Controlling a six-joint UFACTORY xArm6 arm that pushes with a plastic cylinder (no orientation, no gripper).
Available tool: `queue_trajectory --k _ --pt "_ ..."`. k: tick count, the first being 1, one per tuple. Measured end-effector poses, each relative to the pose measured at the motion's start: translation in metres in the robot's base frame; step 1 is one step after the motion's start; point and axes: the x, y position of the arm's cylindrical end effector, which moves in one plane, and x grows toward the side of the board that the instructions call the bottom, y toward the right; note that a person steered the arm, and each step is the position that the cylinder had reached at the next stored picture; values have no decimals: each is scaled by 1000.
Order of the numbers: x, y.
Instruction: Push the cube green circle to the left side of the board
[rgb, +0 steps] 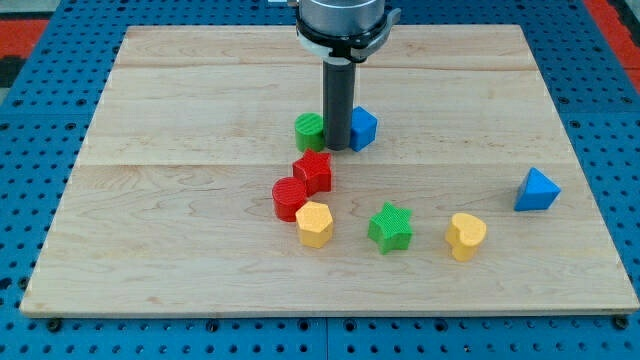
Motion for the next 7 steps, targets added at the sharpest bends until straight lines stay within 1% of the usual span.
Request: queue_trajectory --k 1,2,3,4,5,6,7 --pt "-11 -63" --pt "33 -50" --pt "50 23" --pt "18 52" --pt "-19 34" --pt "-30 -88" --pt "-17 -72"
